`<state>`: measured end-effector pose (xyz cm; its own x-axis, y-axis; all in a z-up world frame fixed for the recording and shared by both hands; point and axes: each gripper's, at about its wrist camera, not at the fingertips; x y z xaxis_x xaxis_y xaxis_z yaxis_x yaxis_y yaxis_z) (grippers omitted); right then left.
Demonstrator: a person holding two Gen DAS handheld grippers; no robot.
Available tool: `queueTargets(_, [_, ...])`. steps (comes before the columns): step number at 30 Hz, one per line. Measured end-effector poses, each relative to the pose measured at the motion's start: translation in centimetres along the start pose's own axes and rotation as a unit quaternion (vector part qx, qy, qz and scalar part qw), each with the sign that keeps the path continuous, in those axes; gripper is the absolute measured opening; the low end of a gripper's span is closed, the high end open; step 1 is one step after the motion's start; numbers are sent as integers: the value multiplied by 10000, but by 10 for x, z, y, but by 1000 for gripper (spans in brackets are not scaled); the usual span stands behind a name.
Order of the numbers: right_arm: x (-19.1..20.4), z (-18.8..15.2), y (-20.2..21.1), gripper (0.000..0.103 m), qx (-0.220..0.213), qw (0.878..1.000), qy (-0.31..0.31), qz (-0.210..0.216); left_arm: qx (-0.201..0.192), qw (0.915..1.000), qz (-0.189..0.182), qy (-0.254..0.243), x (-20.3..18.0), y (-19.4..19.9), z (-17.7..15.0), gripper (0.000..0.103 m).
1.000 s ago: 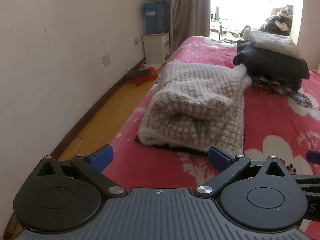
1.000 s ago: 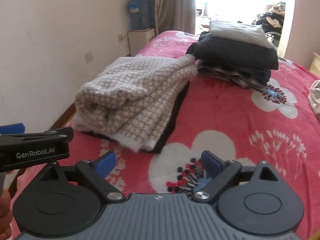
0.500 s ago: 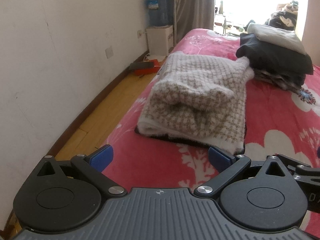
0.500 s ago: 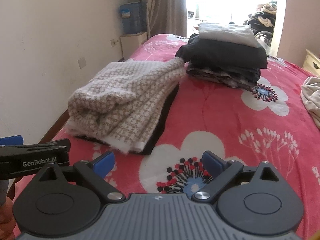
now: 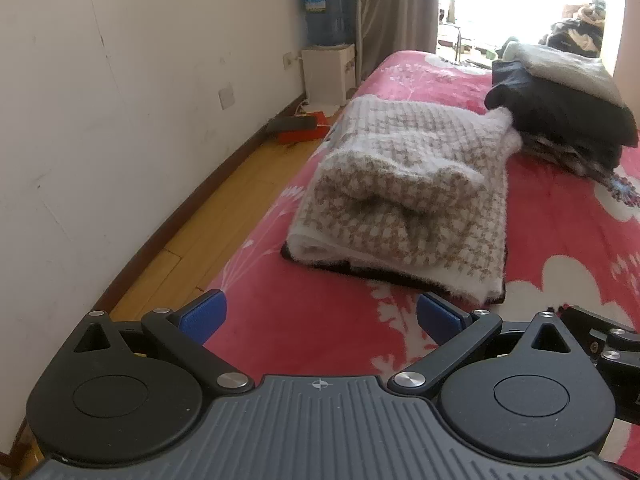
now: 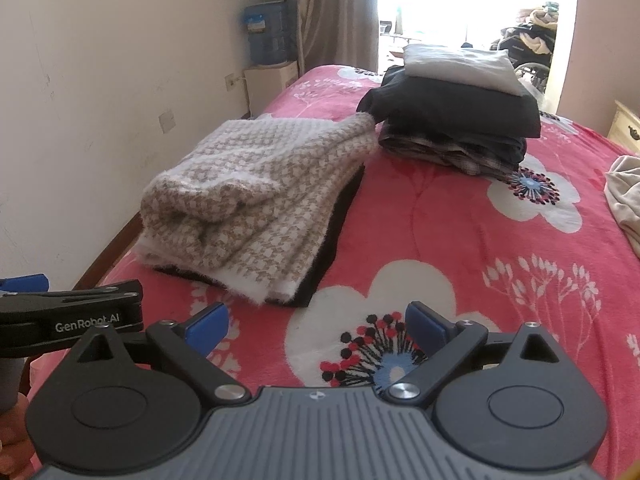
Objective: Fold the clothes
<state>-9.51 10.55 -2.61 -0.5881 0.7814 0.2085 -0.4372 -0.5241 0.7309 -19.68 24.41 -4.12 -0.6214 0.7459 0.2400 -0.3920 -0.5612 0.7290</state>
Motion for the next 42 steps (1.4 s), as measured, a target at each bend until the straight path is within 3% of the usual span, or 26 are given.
queueTargets(18, [7, -2, -3, 98, 59, 9999, 80, -15, 135, 9999, 84, 16, 7, -11, -6, 102])
queueTargets(42, [12, -3, -2, 99, 44, 9996, 259, -51, -52, 9999, 142, -31, 9, -4, -3, 102])
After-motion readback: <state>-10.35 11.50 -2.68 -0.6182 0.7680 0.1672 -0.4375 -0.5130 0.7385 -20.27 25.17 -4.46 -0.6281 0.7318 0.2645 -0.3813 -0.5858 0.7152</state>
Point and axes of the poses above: each gripper's, at about its wrist camera, not at the fingertips, and y roughly against the way its jaws point, x to its left, z to its top, and after that the axes turned 13 degrees about -y, right-handed
